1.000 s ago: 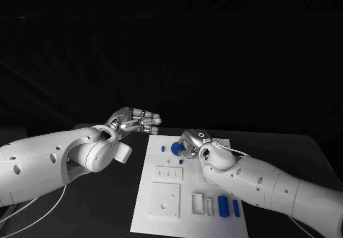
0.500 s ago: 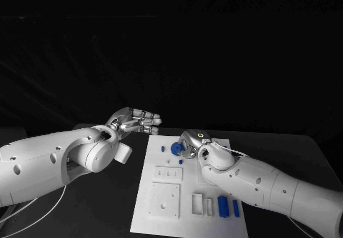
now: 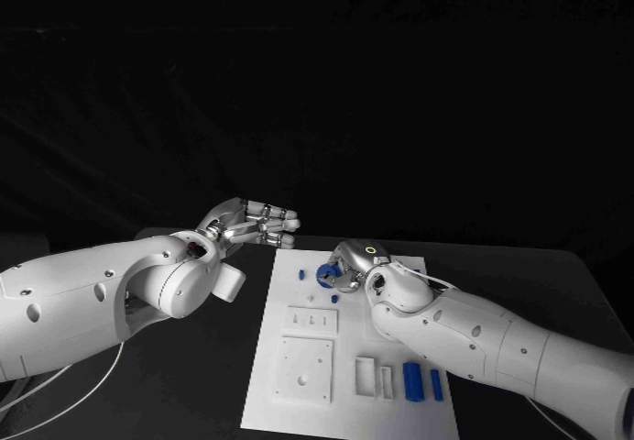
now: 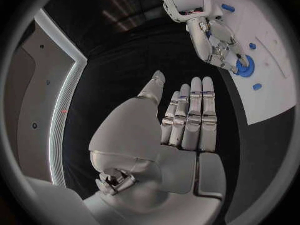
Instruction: Assemble the parts on the task board
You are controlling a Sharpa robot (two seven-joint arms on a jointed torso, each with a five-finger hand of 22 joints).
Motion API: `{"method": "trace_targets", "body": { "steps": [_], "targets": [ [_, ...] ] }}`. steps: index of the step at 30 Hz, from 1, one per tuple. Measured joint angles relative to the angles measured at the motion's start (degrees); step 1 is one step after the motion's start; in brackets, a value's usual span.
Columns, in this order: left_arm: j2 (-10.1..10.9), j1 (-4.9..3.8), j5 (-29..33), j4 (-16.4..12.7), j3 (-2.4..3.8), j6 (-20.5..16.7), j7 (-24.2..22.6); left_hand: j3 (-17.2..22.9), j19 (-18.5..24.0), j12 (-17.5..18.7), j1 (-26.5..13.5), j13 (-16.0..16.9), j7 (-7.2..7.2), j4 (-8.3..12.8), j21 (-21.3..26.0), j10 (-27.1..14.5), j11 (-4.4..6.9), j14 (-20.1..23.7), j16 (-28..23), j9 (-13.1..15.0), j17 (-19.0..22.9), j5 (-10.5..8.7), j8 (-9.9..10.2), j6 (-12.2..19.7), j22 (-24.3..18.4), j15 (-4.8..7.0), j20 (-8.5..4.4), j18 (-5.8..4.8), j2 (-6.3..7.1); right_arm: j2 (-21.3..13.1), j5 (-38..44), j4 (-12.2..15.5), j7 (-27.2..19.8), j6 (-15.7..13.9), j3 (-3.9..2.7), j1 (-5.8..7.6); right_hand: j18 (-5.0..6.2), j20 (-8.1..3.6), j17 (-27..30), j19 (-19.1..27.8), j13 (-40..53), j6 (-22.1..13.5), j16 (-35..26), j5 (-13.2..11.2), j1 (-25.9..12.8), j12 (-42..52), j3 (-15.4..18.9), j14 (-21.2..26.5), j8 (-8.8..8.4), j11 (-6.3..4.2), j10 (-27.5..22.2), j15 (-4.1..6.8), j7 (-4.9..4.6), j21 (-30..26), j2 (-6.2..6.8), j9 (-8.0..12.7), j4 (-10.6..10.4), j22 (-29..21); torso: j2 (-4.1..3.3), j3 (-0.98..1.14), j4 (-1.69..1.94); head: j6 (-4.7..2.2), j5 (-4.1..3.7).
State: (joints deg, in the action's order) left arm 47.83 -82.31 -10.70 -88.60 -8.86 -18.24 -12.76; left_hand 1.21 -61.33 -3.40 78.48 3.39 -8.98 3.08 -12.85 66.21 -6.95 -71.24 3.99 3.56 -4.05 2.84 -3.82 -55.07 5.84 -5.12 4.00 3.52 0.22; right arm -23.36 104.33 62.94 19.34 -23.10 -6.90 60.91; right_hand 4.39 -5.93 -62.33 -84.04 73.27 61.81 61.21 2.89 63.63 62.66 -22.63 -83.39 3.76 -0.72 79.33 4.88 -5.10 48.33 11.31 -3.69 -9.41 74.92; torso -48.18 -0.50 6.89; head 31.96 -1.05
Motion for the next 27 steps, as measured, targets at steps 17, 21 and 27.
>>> {"method": "trace_targets", "body": {
  "steps": [17,21,27],
  "targets": [
    [-0.2,-0.10,-0.1,0.4,0.00,0.2,0.1,0.1,0.0,0.0,-0.2,0.0,-0.02,-0.3,0.0,-0.2,-0.20,0.0,0.0,0.0,0.0,0.00,0.0,0.5,-0.1,0.00,0.00,0.00,-0.20,-0.9,-2.4,0.0,-0.9,1.2,-0.12,0.18,0.00,0.00,-0.2,0.0,0.1,0.4,0.0,0.0,-0.2,0.0,-1.3,0.0,-0.01,0.00,0.0,0.00,0.10,-0.2,-0.22,0.1,1.3,0.0,-0.02,-0.01,-0.23,0.41,0.27],
    [-0.2,-0.11,-0.2,0.6,0.00,0.3,0.1,0.1,0.0,0.0,-0.2,0.0,-0.02,-0.3,0.0,-0.2,-0.20,0.0,0.0,0.0,0.0,0.00,0.0,0.5,-0.1,0.00,0.00,0.00,-0.20,-1.5,-2.6,0.0,-1.0,1.3,-0.02,-0.01,0.00,0.00,-0.2,0.0,0.1,0.5,0.0,0.2,-0.2,0.0,-1.4,0.0,0.00,0.00,0.0,0.00,0.10,-0.2,-0.22,0.0,1.4,0.0,-0.05,0.01,-0.24,0.57,0.26],
    [-0.2,-0.11,-0.2,0.8,-0.02,0.3,0.1,0.0,0.0,0.0,-0.2,0.0,-0.22,-0.4,0.0,-0.4,0.00,0.0,0.0,0.0,0.0,0.00,0.0,0.7,-0.1,0.00,0.00,0.00,-0.20,-2.0,-2.9,0.1,-0.9,1.5,0.03,-0.27,0.00,0.00,-0.3,0.0,0.1,0.5,0.0,0.2,-0.2,0.0,-1.6,0.0,0.00,0.00,0.0,0.00,0.11,-0.2,-0.22,0.0,1.6,0.0,0.00,0.05,-0.16,0.70,0.24]
  ]
}}
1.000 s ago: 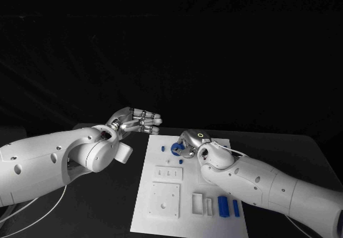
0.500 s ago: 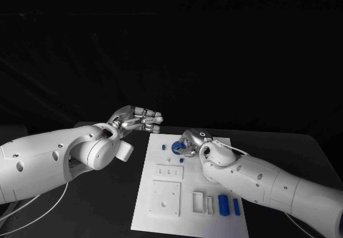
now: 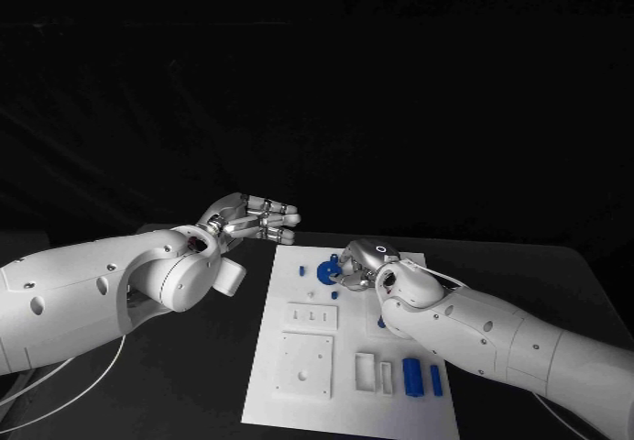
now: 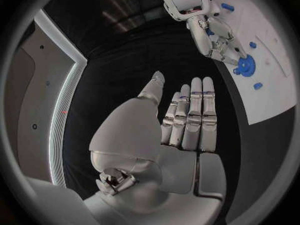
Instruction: Assemble the parts on the task board
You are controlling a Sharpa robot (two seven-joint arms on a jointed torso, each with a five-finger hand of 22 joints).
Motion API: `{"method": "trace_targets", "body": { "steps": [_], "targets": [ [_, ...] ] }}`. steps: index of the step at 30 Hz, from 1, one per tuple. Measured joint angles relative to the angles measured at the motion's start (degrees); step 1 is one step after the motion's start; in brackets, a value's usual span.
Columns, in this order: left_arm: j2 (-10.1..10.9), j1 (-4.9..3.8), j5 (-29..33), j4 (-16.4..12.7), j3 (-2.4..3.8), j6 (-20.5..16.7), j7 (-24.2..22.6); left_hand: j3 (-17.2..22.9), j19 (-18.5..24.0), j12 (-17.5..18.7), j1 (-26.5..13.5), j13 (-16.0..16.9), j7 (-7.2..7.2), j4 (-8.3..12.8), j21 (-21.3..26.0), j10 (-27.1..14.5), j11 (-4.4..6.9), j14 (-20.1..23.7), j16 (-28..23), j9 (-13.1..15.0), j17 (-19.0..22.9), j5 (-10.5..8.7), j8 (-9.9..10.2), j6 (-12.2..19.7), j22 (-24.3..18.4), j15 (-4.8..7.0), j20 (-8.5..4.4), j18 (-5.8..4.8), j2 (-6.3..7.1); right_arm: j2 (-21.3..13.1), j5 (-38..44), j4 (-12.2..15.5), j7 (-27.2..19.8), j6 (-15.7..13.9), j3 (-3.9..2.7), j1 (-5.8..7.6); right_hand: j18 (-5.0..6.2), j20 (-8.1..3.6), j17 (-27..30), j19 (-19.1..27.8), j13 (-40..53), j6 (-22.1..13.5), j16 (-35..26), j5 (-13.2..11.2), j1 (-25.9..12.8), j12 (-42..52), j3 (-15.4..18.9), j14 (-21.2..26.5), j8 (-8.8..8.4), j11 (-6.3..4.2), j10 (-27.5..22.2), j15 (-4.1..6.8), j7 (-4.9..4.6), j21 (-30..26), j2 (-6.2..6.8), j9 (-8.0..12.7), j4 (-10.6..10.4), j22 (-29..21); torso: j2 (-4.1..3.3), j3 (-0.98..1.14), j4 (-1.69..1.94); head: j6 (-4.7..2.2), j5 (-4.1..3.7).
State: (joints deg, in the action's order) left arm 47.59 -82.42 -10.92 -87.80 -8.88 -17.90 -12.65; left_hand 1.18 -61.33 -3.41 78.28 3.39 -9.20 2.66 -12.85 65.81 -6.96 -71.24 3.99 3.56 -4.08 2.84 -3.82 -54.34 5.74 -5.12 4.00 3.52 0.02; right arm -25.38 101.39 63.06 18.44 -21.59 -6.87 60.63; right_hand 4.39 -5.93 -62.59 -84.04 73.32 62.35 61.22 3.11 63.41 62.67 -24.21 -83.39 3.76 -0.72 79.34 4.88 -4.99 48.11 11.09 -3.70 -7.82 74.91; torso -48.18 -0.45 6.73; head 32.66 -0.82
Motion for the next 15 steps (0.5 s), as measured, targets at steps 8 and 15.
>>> {"method": "trace_targets", "body": {
  "steps": [8,15],
  "targets": [
    [0.2,0.00,-0.1,0.1,0.00,0.0,0.0,0.0,0.0,0.0,0.0,0.0,0.00,0.0,0.0,0.0,0.00,0.0,0.0,0.0,0.0,0.00,0.0,0.0,0.0,0.00,0.00,0.00,0.00,-1.1,-0.2,1.2,0.0,-0.3,-0.01,-0.08,0.00,0.00,0.0,0.0,0.0,0.0,0.0,0.3,0.0,0.0,0.0,0.0,0.00,0.00,0.0,0.00,0.00,0.0,0.00,0.0,0.3,0.0,0.05,0.00,-0.01,0.05,0.25],
    [0.6,0.00,-0.1,0.2,-0.01,0.1,0.0,0.0,0.0,0.0,0.0,0.0,0.00,0.0,0.0,0.0,0.00,0.0,0.0,0.0,0.0,0.00,0.0,0.0,0.0,0.00,0.00,0.00,0.00,-4.0,-0.5,4.9,0.0,-2.7,-1.01,-0.25,0.01,0.00,0.0,0.0,-0.1,0.2,-0.1,1.5,1.3,0.0,-0.2,0.0,0.00,0.00,0.0,0.00,0.20,0.0,0.36,0.0,1.5,0.0,0.09,0.07,-0.19,-0.24,0.32]
  ]
}}
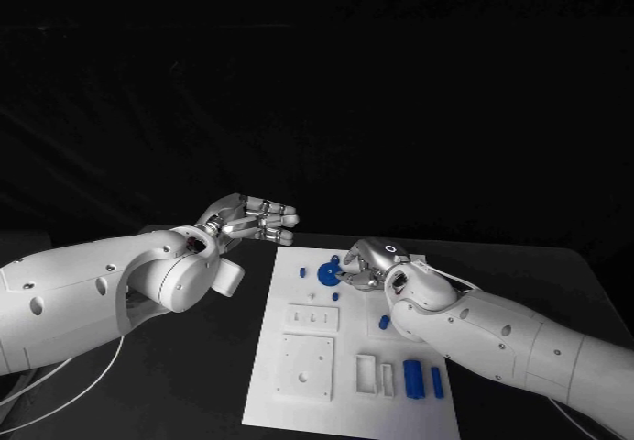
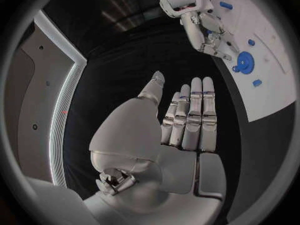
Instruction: Assemble the parts on the task board
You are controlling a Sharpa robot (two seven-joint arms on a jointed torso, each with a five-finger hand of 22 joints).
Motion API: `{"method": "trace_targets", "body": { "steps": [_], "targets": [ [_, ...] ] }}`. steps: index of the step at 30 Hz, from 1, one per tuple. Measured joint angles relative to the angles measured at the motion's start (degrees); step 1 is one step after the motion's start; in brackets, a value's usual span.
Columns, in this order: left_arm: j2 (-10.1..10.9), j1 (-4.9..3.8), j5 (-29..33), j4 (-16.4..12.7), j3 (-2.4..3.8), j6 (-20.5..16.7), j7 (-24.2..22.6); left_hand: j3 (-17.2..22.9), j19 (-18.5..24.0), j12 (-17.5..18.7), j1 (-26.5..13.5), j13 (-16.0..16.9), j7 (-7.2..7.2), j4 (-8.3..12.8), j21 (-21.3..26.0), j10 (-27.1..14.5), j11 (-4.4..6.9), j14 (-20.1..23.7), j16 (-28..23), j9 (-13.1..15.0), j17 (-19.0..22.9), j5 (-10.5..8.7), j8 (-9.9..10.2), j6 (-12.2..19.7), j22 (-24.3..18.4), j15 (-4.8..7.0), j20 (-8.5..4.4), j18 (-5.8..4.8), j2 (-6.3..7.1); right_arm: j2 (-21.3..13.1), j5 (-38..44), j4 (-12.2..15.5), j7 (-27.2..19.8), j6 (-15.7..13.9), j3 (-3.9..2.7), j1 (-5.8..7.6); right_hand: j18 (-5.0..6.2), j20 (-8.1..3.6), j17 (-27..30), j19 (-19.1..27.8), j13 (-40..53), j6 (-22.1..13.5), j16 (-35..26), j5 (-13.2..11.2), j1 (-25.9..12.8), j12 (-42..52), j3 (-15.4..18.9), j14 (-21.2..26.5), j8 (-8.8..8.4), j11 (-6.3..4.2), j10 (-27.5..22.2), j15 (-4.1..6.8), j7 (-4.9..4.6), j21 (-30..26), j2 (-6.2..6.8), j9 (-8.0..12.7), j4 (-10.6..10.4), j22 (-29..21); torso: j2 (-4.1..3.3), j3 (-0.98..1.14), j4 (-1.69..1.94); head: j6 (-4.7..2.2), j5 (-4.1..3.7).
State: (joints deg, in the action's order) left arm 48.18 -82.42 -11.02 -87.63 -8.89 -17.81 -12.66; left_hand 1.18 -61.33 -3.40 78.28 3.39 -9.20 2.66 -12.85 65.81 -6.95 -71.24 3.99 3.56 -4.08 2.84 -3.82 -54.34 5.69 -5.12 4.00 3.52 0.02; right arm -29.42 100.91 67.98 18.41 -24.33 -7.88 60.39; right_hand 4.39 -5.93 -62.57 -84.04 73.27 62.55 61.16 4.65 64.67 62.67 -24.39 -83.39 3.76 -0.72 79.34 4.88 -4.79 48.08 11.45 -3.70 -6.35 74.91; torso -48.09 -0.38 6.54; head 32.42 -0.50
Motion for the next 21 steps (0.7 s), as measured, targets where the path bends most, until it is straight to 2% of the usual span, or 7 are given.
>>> {"method": "trace_targets", "body": {
  "steps": [2,5,7,9,12,17,21],
  "targets": [
    [0.1,0.00,0.0,0.2,-0.01,0.1,0.0,0.0,0.0,0.0,0.0,0.0,0.18,0.0,0.0,0.0,0.00,0.0,0.0,0.0,0.0,0.00,0.0,0.2,0.0,0.00,0.00,0.00,0.00,-1.2,-0.2,1.2,-0.3,-1.6,-1.31,-0.03,0.00,0.00,0.6,0.0,-0.3,-0.2,-0.7,2.7,2.3,0.0,1.6,0.0,0.00,0.12,-0.1,0.00,-0.17,-0.5,0.70,0.0,1.8,0.0,0.05,0.04,-0.12,-0.04,0.08],
    [0.2,0.00,0.0,0.7,-0.01,0.2,-0.1,0.0,0.0,0.0,0.0,0.0,0.21,0.0,0.0,0.0,0.00,0.0,0.0,0.0,0.0,0.00,0.0,0.2,0.0,0.00,0.00,0.00,0.00,-2.9,-1.1,2.6,-1.2,-3.5,-3.28,0.03,0.00,0.00,0.9,0.0,-0.4,-0.5,-0.7,3.4,3.9,-0.2,4.0,0.0,0.00,0.21,-0.2,0.00,-0.49,-0.8,0.73,0.0,3.0,0.0,0.14,0.14,-0.38,-0.31,0.03],
    [0.3,0.00,-0.1,1.1,-0.01,0.2,-0.2,0.0,0.0,0.0,0.0,0.0,0.21,0.0,0.0,0.0,0.00,0.0,0.0,0.0,0.0,0.00,0.0,0.2,0.0,0.00,0.00,0.00,0.00,-4.6,-3.2,3.6,-3.0,-3.9,-5.28,0.05,0.00,0.00,1.6,0.0,-1.0,-1.0,-2.0,4.1,5.8,-1.1,5.9,0.3,0.00,0.65,-0.7,-0.28,-0.98,-2.7,-0.11,0.0,4.5,0.0,0.21,0.21,-0.59,-0.54,0.01],
    [0.3,0.00,-0.1,1.5,-0.01,0.3,-0.2,0.0,0.0,0.0,0.0,0.0,0.21,0.0,0.0,0.0,0.00,0.0,0.0,0.0,0.0,0.00,0.0,0.2,0.0,0.00,0.00,0.00,0.00,-6.6,-6.5,4.4,-5.3,-3.9,-6.94,0.21,-0.01,0.00,1.9,0.0,-1.3,-1.5,-2.7,8.9,7.4,-1.6,9.4,0.3,0.00,0.71,-1.3,-0.28,-1.09,-4.4,-1.96,0.0,8.0,0.0,0.34,0.35,-0.92,-0.73,0.10],
    [0.4,0.00,-0.1,2.0,-0.02,0.5,-0.4,0.0,0.0,0.0,0.0,0.0,0.21,0.0,0.0,0.0,0.00,0.0,0.0,0.0,0.0,0.00,0.0,0.2,0.0,0.00,0.00,0.00,0.00,-9.1,-11.1,5.2,-8.5,-3.0,-8.50,0.19,0.00,0.00,2.0,0.0,-1.6,-1.6,-3.2,13.2,8.7,-2.1,12.6,0.5,0.00,0.68,-1.9,-0.48,-1.16,-5.7,-3.71,0.0,11.5,0.0,0.49,0.56,-1.40,-0.87,0.41],
    [0.5,0.01,-0.3,2.9,-0.06,0.8,-0.7,0.2,0.0,0.0,0.0,0.0,0.44,0.2,0.0,0.4,0.34,0.0,0.0,0.0,0.0,0.00,0.0,-1.1,0.0,0.00,0.00,0.00,0.01,-12.9,-19.2,5.1,-15.3,0.5,-9.75,0.13,-0.01,0.00,2.9,0.0,-2.4,-1.8,-4.9,18.2,10.0,-3.3,13.0,1.1,0.00,0.74,-3.2,-0.69,-1.16,-8.2,-4.97,0.0,16.5,0.0,0.84,1.14,-2.57,-1.04,0.67],
    [0.6,0.08,-0.7,3.5,-0.10,1.2,-1.0,0.4,0.0,0.0,0.3,0.0,0.71,0.4,0.0,1.4,0.62,0.0,0.0,0.1,0.0,0.00,0.0,-2.0,0.0,0.00,0.00,0.00,-0.24,-15.1,-23.3,3.4,-20.2,3.4,-10.18,-0.49,-0.01,0.00,2.9,0.0,-2.8,-1.8,-5.1,20.4,9.3,-3.5,13.7,1.3,0.00,0.52,-3.4,-0.49,-1.16,-8.2,-6.13,0.0,20.8,0.0,1.05,1.66,-3.30,-1.61,-0.37]
  ]
}}
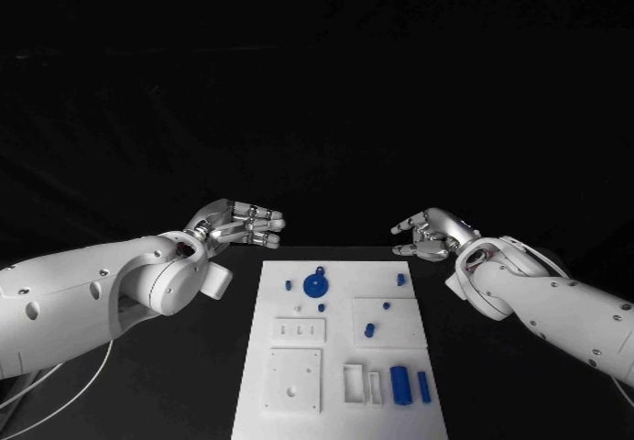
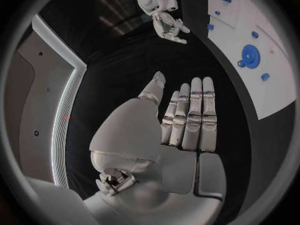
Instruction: Assemble the parts on the task board
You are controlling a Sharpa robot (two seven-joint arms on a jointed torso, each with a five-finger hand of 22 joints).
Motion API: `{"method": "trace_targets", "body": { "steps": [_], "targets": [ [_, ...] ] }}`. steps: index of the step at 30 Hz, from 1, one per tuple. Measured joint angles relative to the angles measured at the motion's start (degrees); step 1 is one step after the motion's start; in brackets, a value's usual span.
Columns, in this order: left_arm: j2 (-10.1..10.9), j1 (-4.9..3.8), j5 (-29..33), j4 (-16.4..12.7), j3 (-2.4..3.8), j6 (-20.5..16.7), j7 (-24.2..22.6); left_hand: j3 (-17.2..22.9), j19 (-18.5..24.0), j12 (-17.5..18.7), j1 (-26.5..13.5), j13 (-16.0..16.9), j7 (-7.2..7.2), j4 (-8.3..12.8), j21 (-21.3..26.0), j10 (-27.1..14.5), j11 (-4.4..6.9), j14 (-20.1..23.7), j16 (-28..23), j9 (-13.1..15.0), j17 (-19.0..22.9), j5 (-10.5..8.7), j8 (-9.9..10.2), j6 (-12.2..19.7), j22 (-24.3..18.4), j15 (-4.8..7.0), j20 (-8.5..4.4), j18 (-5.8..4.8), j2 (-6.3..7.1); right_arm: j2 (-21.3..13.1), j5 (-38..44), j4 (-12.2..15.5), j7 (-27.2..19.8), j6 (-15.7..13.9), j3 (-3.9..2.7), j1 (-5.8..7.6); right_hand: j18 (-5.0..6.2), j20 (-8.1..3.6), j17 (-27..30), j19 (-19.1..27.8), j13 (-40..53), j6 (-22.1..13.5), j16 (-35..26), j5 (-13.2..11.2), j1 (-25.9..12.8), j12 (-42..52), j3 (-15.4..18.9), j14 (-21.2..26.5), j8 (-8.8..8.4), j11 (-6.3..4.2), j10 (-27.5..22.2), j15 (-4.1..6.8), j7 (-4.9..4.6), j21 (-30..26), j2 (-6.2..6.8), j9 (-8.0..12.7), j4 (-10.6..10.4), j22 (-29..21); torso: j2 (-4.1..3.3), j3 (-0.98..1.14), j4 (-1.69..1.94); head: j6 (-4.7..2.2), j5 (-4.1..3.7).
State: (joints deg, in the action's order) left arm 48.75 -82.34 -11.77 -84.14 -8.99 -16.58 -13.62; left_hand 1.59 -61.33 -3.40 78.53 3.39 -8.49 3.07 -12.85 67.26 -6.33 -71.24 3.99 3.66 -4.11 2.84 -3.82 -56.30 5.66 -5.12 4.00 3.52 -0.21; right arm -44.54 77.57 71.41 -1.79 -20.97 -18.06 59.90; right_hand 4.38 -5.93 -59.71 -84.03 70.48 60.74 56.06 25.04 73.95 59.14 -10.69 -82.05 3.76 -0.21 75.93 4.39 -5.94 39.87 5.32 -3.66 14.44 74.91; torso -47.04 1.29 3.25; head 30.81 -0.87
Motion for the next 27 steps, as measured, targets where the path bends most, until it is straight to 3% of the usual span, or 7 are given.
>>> {"method": "trace_targets", "body": {
  "steps": [4,8,12,17,18,21,27],
  "targets": [
    [0.0,0.18,-0.6,0.4,-0.02,0.5,-0.2,0.4,-0.2,0.0,1.1,0.0,0.00,0.9,-0.2,0.3,0.30,-1.7,0.8,0.0,-0.3,0.00,0.0,0.0,0.0,0.72,-0.20,0.00,0.30,-1.0,-2.7,-2.8,-3.4,2.3,-0.07,-1.04,0.00,0.00,0.0,0.0,-0.1,-0.1,-0.1,3.1,0.2,0.0,-0.6,0.1,0.00,-0.19,-0.2,0.13,0.09,0.0,-0.22,0.0,1.5,0.0,0.21,0.52,-0.49,-0.45,-0.86],
    [0.0,0.45,-1.3,0.7,-0.05,1.1,-0.4,0.6,-0.6,0.0,1.1,0.0,0.00,1.8,-0.4,2.2,0.75,-5.0,2.2,0.0,-0.8,0.00,0.0,0.0,0.2,2.02,-1.07,0.00,0.36,-1.1,-4.5,-6.0,-5.8,3.8,-0.13,-1.81,0.00,0.00,0.0,0.0,-0.2,0.0,-0.3,4.8,0.2,0.0,-0.9,0.2,0.00,-0.39,-0.4,0.19,0.24,0.0,-0.22,0.0,1.9,0.0,0.39,0.99,-0.93,-0.23,-1.12],
    [-0.1,0.64,-2.1,1.0,-0.05,1.9,-0.6,0.7,-0.3,0.0,1.1,0.0,0.00,2.1,-0.4,2.2,0.81,-4.4,1.4,0.0,-0.4,0.00,0.0,0.0,0.2,1.49,-1.36,-0.92,0.36,-0.7,-5.9,-9.1,-7.3,5.0,-0.18,-2.58,0.00,0.00,-0.1,0.0,-0.3,-0.2,-0.3,5.4,0.5,-0.2,-1.4,0.2,0.00,-0.49,-0.5,0.22,0.44,0.0,0.00,0.0,1.9,0.0,0.42,1.30,-1.14,0.13,-1.13],
    [-0.2,0.81,-2.6,1.3,-0.05,2.6,-0.8,1.0,-0.3,0.0,1.1,0.0,0.00,2.9,-0.4,1.7,0.29,-3.8,0.4,0.0,-0.1,0.00,0.0,0.0,0.2,1.33,-1.36,-0.92,0.36,0.4,-6.9,-11.6,-8.4,6.1,-0.15,-3.44,0.00,0.00,-0.2,0.0,-0.4,-0.7,-0.5,5.2,0.6,-0.2,-1.5,0.4,0.00,-0.61,-0.6,0.39,0.71,0.0,0.10,0.0,1.8,0.0,0.43,1.37,-1.16,0.53,-1.01],
    [-0.2,0.84,-2.7,1.4,-0.05,2.7,-0.9,1.0,-0.3,0.0,1.1,0.0,0.00,3.0,-0.4,1.4,0.41,-3.8,0.4,0.0,-0.1,0.00,0.0,0.0,0.2,1.33,-1.36,-0.92,0.35,0.8,-7.0,-12.1,-8.6,6.2,-0.15,-3.52,-0.01,0.00,-0.3,0.0,-0.4,-1.4,-0.5,3.6,0.5,-0.2,-1.2,0.4,0.00,-0.72,-0.7,0.39,0.64,0.0,0.13,0.0,1.6,0.0,0.43,1.41,-1.16,0.59,-1.01],
    [-0.3,0.90,-2.9,1.6,-0.05,3.0,-1.0,1.0,-0.3,0.0,1.1,0.0,0.00,3.0,-0.4,1.1,0.28,-3.6,0.4,0.0,-0.1,0.00,0.0,0.0,0.2,1.11,-1.33,-0.92,0.35,1.9,-7.5,-13.6,-9.1,6.4,-0.15,-3.76,0.00,0.00,-0.5,0.0,-0.3,-1.7,-0.5,1.1,0.7,-0.2,2.2,0.4,0.00,-0.81,-0.8,0.39,0.56,0.3,0.01,0.0,1.3,0.0,0.43,1.41,-1.14,0.78,-1.00],
    [-0.5,1.14,-3.1,1.8,-0.05,3.4,-1.1,1.0,-0.1,0.0,1.1,0.0,0.00,3.0,-0.4,0.9,0.08,-3.6,0.4,0.0,-0.1,0.00,0.0,0.0,0.2,1.11,-1.14,-0.92,0.35,4.4,-8.2,-16.3,-9.8,6.4,-0.15,-4.04,0.00,0.21,-0.8,0.2,-0.3,-2.1,-0.5,0.8,1.6,-0.2,7.0,0.4,0.00,-0.81,-0.8,0.39,0.53,0.3,-0.95,0.0,1.3,0.0,0.42,1.38,-1.01,1.08,-1.05]
  ]
}}
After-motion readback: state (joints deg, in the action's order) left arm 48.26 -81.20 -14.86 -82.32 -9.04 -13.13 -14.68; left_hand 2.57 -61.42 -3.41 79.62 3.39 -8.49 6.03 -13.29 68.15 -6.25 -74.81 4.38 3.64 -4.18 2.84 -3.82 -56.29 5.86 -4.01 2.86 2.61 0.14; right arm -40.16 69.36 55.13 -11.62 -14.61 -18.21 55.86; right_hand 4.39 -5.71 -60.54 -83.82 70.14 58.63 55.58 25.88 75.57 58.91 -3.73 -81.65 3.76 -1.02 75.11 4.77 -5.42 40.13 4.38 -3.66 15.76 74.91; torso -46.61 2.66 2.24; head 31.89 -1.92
